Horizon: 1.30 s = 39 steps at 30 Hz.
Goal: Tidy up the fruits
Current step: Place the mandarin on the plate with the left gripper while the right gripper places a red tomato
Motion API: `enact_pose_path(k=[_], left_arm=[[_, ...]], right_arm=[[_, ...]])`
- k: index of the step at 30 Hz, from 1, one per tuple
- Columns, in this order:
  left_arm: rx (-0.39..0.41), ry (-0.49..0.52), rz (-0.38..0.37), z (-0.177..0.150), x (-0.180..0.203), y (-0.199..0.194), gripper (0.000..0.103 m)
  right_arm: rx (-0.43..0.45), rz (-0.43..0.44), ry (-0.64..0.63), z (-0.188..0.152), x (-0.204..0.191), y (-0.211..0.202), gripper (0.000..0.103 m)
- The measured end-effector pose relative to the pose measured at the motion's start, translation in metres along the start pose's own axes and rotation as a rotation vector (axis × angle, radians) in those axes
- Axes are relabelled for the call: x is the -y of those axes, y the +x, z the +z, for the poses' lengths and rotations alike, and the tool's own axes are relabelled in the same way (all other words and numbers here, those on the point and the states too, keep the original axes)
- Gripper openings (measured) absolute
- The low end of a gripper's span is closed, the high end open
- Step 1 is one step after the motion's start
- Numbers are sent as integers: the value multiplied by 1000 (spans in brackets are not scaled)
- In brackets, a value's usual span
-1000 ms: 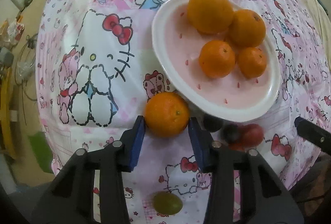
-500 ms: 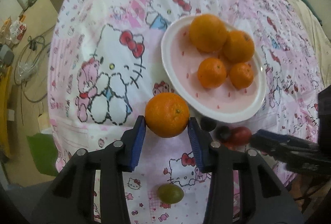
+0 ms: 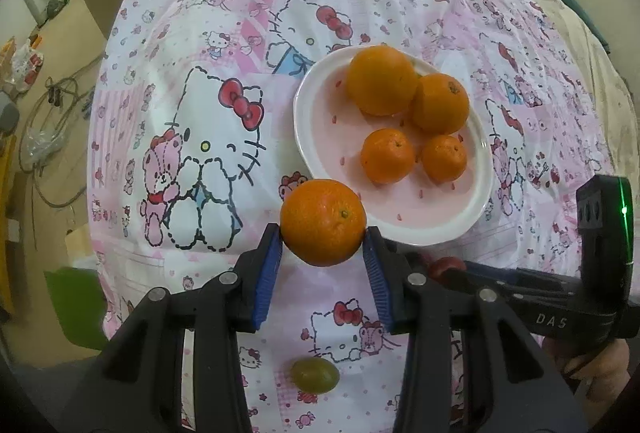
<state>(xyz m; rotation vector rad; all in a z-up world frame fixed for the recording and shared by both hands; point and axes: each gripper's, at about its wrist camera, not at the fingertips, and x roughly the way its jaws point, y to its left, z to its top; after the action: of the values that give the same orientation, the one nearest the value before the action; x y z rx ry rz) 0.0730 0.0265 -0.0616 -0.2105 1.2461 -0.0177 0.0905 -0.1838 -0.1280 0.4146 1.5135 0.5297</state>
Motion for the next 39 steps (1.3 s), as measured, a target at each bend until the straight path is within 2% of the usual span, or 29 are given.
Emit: enact_pose_path(k=[7, 11, 16, 20, 26, 33, 39], left_arm=[[9, -26, 8, 2, -6, 0, 37], [47, -46, 3, 12, -12, -7, 37], [64, -3, 11, 37, -5, -10, 37], [66, 28, 15, 53, 3, -2, 37], [38, 56, -16, 71, 13, 23, 37], [2, 28, -47, 73, 15, 41, 38], [15, 36, -38, 71, 18, 41, 38]], right_arm=[[45, 15, -5, -1, -1, -20, 37], [143, 14, -51, 5, -6, -52, 37], [232, 32, -55, 33, -5, -84, 37], [236, 16, -42, 57, -1, -85, 37], [195, -32, -37, 82, 7, -61, 37], [190, -63, -43, 87, 11, -44, 37], [208, -89, -62, 87, 9, -46, 39]])
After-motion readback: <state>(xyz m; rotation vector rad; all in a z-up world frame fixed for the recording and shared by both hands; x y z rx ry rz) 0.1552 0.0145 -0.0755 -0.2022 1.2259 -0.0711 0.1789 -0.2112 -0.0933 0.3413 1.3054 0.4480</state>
